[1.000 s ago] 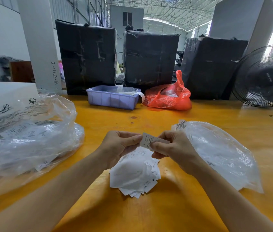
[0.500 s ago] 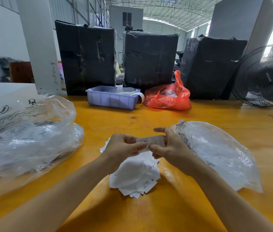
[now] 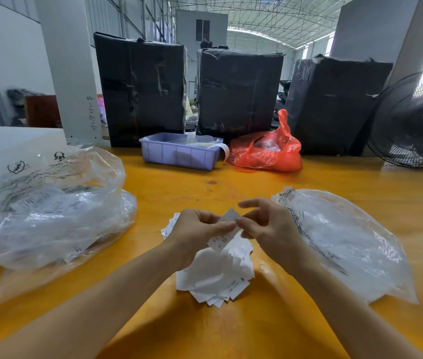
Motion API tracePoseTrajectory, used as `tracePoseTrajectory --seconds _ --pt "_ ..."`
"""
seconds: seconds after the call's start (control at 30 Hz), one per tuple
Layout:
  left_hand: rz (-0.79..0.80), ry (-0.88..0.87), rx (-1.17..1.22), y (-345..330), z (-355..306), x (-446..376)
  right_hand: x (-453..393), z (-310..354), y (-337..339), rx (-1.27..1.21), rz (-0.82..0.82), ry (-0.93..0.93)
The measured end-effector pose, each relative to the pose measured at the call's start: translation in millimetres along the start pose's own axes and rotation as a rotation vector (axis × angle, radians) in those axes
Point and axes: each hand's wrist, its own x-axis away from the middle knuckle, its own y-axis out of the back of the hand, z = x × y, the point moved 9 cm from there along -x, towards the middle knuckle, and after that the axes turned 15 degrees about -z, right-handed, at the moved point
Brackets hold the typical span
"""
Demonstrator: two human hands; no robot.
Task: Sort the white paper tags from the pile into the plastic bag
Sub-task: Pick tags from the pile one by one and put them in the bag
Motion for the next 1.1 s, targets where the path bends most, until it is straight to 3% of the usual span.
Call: tracePoseTrajectory --seconds 0.1,0.23,0.43,0.67,0.9,1.0,1.1 --pt "-0.048 0.027 -0.022 4.7 3.3 -2.5 0.7 2.8 -2.6 0.044 -0.012 0.065" --pt "-0.096 0.069 0.005 10.0 3.5 -2.0 6.7 9.7 -12.2 0.120 0.096 0.129" --pt "-0.171 0.151 0.149 11.9 5.8 1.7 12.2 13.5 -13.7 0.004 0.147 0.086" --pt "-0.026 0.203 0.074 -0.3 5.6 1.9 -1.8 -5.6 5.8 -0.296 -0.034 -0.166" --pt "0.051 0.153 -0.093 13.2 0.5 -7.6 -2.0 -28.0 6.4 -0.493 -0.094 -0.474" --pt "0.157 0.138 -0.192 8.3 0.9 -2.5 -1.4 -31.3 8.0 -0.526 -0.118 -0.524" --pt "0.136 0.124 -0.200 6.3 3.3 -3.6 1.3 -30.2 2.9 -0.506 -0.085 -0.528"
